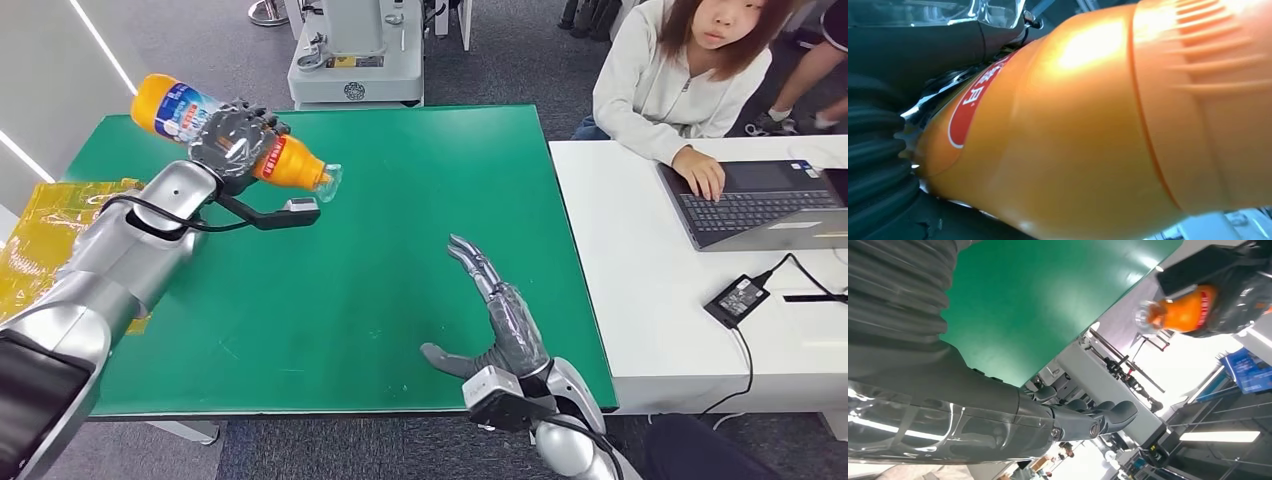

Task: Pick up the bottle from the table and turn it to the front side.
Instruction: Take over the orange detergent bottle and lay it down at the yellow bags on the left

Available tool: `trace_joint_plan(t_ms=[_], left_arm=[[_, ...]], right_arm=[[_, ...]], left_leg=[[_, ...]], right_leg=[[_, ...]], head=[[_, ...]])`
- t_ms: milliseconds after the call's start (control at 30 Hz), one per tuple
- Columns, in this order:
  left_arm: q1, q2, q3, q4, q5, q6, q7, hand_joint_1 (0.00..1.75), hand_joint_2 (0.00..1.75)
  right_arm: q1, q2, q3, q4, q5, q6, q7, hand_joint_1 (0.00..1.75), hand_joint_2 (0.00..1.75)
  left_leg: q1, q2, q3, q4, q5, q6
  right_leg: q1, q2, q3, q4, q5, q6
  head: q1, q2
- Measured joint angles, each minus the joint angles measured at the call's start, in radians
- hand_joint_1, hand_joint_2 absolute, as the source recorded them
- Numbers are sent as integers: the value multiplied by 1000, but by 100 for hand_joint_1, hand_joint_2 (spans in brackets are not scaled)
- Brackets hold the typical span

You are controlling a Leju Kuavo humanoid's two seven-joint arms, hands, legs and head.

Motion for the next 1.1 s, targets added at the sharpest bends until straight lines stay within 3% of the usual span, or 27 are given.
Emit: trace_joint_plan(t_ms=[200,367,633,1000,1100], left_arm=[[2,101,114,-72,-28,-14,-12,175,175],[38,235,212,-178,-24,-26,-88,175,175],[245,437,341,-337,-11,62,-143,175,175],[476,546,434,-389,-85,113,-155,175,175],[529,547,454,-352,-138,153,-148,175,175]], right_arm=[[39,-4,-16,-27,16,-9,9,0,175],[93,-4,-50,-50,32,-14,6,0,175],[135,-6,-95,-61,31,-16,-24,0,175],[181,-19,-120,-101,43,-17,-14,0,175],[200,-19,-121,-119,61,-18,-11,0,175]], left_leg=[[0,1,0,-1,0,0],[0,4,1,-2,0,-1],[1,5,2,-3,-2,-3],[1,6,2,-3,-3,-4],[1,5,1,-3,-3,-4]], right_leg=[[0,1,0,0,0,0],[0,4,-1,1,-1,-1],[0,6,-2,0,-2,-3],[0,6,-2,0,-2,-3],[0,5,-3,0,-3,-4]], head=[[0,0],[0,0],[0,0],[0,0],[1,0]])
